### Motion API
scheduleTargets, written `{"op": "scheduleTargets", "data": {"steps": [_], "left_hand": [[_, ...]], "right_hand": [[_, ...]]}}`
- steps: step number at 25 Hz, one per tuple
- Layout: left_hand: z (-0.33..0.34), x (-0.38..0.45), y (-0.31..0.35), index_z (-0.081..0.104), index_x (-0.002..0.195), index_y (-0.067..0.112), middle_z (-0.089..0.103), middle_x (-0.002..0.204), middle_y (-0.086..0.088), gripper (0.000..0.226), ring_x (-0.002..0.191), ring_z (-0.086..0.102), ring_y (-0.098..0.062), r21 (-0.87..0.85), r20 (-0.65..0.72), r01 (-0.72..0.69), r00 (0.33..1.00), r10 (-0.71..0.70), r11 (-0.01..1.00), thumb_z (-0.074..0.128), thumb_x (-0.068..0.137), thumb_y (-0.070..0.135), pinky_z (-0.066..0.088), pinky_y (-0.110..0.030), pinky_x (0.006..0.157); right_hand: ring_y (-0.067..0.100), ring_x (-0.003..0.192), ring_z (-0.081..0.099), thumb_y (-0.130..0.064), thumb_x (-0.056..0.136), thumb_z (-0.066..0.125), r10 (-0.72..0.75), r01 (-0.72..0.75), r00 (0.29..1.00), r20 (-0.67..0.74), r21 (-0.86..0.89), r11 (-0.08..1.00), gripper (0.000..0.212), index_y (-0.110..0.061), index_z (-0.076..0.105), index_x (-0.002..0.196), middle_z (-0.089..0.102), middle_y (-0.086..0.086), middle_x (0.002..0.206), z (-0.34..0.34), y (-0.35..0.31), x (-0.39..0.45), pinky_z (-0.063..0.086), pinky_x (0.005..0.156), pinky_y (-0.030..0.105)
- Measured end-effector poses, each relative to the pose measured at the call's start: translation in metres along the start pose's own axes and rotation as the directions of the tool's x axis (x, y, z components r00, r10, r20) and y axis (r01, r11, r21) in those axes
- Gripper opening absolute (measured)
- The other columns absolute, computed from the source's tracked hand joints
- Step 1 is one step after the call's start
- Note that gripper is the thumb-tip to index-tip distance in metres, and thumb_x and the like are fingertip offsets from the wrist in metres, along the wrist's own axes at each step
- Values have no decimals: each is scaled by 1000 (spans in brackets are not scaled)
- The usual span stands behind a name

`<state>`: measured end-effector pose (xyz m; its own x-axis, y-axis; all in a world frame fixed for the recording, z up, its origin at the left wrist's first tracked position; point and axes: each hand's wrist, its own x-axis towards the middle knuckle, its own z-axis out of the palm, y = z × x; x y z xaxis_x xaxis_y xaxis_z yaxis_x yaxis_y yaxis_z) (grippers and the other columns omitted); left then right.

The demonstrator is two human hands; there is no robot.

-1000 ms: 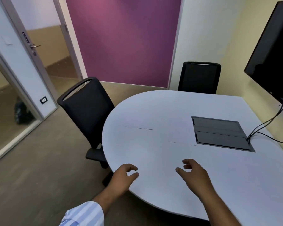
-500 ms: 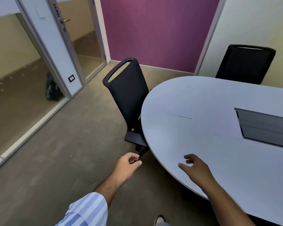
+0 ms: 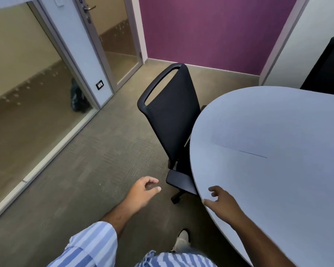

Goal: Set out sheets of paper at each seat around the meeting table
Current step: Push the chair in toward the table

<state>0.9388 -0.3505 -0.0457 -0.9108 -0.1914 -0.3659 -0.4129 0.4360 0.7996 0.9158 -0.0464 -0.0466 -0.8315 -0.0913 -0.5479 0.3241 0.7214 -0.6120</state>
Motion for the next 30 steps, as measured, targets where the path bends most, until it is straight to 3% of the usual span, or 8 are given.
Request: {"op": "scheduleTargets", "data": {"steps": [4,8,15,17,20,23,27,30], "left_hand": [[-28,54,-4,71,113,-6,68,99,-12,25,94,61,-20,-3,-29,107,994,-107,994,77,89,-1,45,-7,71],[-46,94,-22,72,107,0,70,93,-8,20,89,63,-18,67,28,192,981,-194,979,79,88,2,45,-6,69],[-82,192,-22,72,103,9,70,93,-6,16,88,64,-18,91,163,160,971,-173,983,80,89,7,50,-19,81],[-101,233,-13,72,105,7,69,90,-5,16,86,63,-18,102,210,134,966,-153,986,79,90,7,48,-10,72],[-144,294,18,72,110,2,71,95,-8,19,92,64,-20,46,290,40,956,-51,998,75,92,2,49,-18,79],[-205,345,70,74,107,8,78,103,-9,17,94,70,-18,-40,355,-157,921,161,987,75,92,1,52,-24,89],[-268,383,139,76,103,27,80,105,2,21,93,74,-8,-190,455,-392,777,435,900,79,91,10,56,-15,84],[-289,405,177,75,104,33,79,108,5,19,97,74,-8,-255,525,-456,675,518,852,78,87,25,57,-16,86]], "right_hand": [[20,121,66,-46,94,74,-37,48,991,132,-81,996,59,-28,53,145,62,1,144,-1,-39,54,47,88,23],[19,122,64,-43,96,72,-26,54,969,245,-109,993,54,-27,55,145,61,0,146,-7,-64,97,46,89,23],[14,117,66,-43,98,71,32,-34,981,194,7,999,46,-32,58,140,59,-8,144,-4,-100,127,53,92,28],[9,114,67,-44,97,72,41,-47,991,126,45,998,43,-36,59,137,61,-12,139,-3,-126,133,54,92,27],[-1,108,67,-41,94,76,21,-16,999,-32,148,989,38,-41,63,130,67,-20,130,-3,-184,142,54,91,23],[-6,106,67,-38,92,79,49,13,973,-224,268,963,35,-45,67,124,70,-25,123,-6,-260,136,54,93,24],[-5,109,67,-37,89,81,83,43,916,-393,301,953,35,-45,69,122,69,-29,123,-7,-341,124,51,92,23],[-7,110,66,-38,89,81,128,45,862,-490,326,944,34,-45,69,120,68,-30,124,-5,-379,127,50,91,22]]}}
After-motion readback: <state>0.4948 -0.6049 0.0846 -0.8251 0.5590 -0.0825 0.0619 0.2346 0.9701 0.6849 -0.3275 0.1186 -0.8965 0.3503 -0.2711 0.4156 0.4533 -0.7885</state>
